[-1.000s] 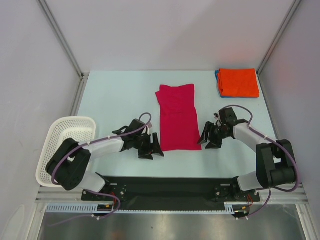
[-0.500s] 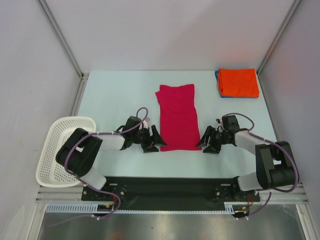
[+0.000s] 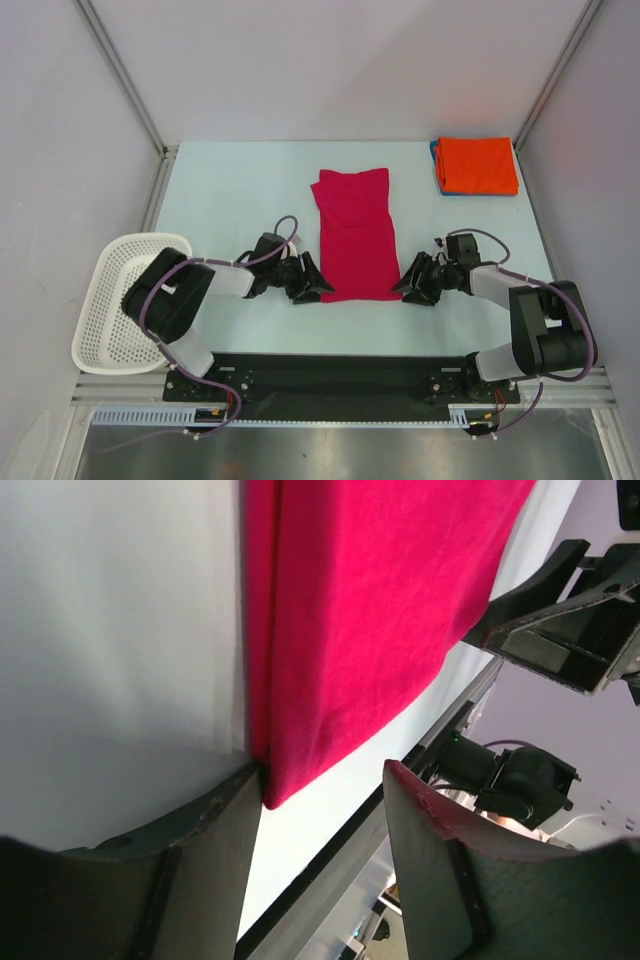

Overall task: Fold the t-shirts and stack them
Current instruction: Fold the tshirt

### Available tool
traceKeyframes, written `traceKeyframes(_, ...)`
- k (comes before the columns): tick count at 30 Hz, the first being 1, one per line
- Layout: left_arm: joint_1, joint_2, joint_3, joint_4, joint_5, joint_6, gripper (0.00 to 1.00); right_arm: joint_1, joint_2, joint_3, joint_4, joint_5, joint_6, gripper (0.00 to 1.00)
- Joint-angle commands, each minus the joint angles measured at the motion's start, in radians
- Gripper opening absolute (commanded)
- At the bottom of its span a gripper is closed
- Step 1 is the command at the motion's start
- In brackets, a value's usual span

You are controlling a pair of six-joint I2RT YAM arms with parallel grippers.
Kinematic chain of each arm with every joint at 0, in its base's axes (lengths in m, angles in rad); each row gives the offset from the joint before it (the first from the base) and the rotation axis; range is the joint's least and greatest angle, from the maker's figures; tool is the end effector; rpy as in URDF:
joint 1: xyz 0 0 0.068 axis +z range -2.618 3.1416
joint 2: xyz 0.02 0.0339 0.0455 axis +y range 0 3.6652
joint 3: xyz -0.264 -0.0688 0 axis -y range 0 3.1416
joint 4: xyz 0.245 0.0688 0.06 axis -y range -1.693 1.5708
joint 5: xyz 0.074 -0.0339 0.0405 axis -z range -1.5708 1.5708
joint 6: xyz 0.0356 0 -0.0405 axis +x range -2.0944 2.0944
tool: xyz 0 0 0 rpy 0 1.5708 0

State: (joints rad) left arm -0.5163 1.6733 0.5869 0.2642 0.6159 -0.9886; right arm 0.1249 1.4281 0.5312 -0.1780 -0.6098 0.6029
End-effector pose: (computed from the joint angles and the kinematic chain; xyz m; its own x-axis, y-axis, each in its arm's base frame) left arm 0.2371 -0.1583 0.1117 -0.9725 -0.2319 -0.0207 -0.1226 0.5857 -0.8012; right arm 0.2270 0.0490 0.1301 -0.9301 0.3517 -0.1063 0.1880 0.7041 0.6847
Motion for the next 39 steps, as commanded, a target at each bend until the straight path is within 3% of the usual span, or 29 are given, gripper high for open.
traceKeyframes(1,-0.008,0.046,-0.009,-0.147,-0.131,0.039,0.57,-0.005,0.023,-0.030,-0.037,0.189,-0.037,0.54)
traceKeyframes(5,-0.010,0.049,-0.001,-0.180,-0.143,0.045,0.53,-0.007,0.038,-0.019,-0.037,0.203,-0.014,0.49)
traceKeyframes(8,-0.010,0.063,0.005,-0.180,-0.137,0.045,0.45,0.004,0.067,-0.014,-0.015,0.203,0.006,0.42)
traceKeyframes(10,-0.010,0.080,0.014,-0.184,-0.140,0.050,0.35,0.015,0.090,-0.011,0.008,0.206,0.012,0.36)
traceKeyframes(13,-0.010,0.098,0.024,-0.178,-0.140,0.061,0.24,0.035,0.121,-0.007,0.046,0.180,0.020,0.16)
traceKeyframes(15,-0.010,0.103,0.037,-0.187,-0.143,0.076,0.09,0.056,0.114,0.001,0.043,0.174,0.018,0.00)
traceKeyframes(16,-0.013,0.100,0.042,-0.198,-0.145,0.083,0.01,0.065,0.108,0.013,0.031,0.179,0.017,0.00)
traceKeyframes(21,-0.042,0.013,0.009,-0.301,-0.179,0.110,0.00,0.119,-0.036,0.021,-0.129,0.183,0.018,0.00)
traceKeyframes(27,-0.102,-0.219,-0.137,-0.417,-0.226,0.096,0.00,0.168,-0.243,-0.062,-0.325,0.170,0.023,0.00)
traceKeyframes(31,-0.180,-0.392,-0.170,-0.540,-0.280,0.067,0.00,0.235,-0.467,-0.123,-0.458,0.165,0.072,0.00)
traceKeyframes(35,-0.252,-0.567,-0.121,-0.677,-0.318,0.019,0.00,0.283,-0.618,-0.113,-0.557,0.170,0.147,0.00)
traceKeyframes(39,-0.245,-0.597,0.055,-0.839,-0.387,0.051,0.00,0.283,-0.609,0.034,-0.613,0.195,0.140,0.00)
